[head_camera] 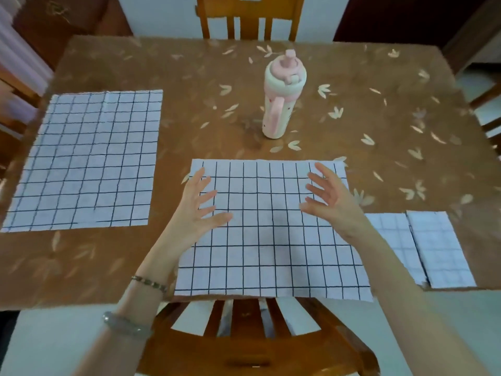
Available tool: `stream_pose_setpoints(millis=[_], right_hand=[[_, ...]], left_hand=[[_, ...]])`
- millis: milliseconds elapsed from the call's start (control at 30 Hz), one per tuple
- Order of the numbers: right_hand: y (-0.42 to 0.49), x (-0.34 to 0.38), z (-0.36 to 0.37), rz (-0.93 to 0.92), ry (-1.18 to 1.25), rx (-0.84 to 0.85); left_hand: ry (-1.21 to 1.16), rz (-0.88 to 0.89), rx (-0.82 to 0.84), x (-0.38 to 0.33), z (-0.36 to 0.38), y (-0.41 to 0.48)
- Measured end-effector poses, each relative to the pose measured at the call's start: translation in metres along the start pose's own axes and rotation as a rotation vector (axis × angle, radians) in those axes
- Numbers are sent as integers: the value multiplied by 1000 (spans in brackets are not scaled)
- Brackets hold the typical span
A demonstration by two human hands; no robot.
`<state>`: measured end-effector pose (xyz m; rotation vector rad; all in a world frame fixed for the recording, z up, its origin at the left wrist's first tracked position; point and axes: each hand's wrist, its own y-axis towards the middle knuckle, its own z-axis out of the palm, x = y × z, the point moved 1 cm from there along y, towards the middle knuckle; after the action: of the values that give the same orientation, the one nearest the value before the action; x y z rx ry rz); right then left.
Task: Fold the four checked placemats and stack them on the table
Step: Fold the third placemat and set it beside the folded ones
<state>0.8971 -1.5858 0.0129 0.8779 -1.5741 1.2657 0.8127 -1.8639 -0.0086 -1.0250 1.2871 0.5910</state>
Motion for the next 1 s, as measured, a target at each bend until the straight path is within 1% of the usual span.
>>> stream_pose_setpoints(millis=[233,367,433,500,600,667,733,800,867,933,1000], right_hand=[[51,-22,-46,76,-75,-102],[90,-43,-77,127,-205,-150],[111,-56,-93,154,-306,-168],[130,-67,-106,177,-441,-197],[159,-80,-121,171,-740,-197],[174,-87,-127,174,-885,-162],[184,-93,-130,210,-959,-141],[190,-94,-130,220,-987,-140],[195,-91,-130,189,-957,-133],[198,-86,-131,187,-906,-120],[200,-80,-131,231,-886,-100]], left_hand=[[171,-61,42,10,-14,70],[367,-94,39,29,-26,112],[457,-135,6,42,-34,130],[611,-157,-78,54,-40,143],[800,-122,-227,62,-44,158],[863,-123,-248,65,-49,168],[904,-160,-220,70,-54,174],[974,-162,-188,75,-59,178],[1016,-148,-186,76,-63,182],[982,-146,-213,75,-63,184],[953,-157,-253,72,-63,185]])
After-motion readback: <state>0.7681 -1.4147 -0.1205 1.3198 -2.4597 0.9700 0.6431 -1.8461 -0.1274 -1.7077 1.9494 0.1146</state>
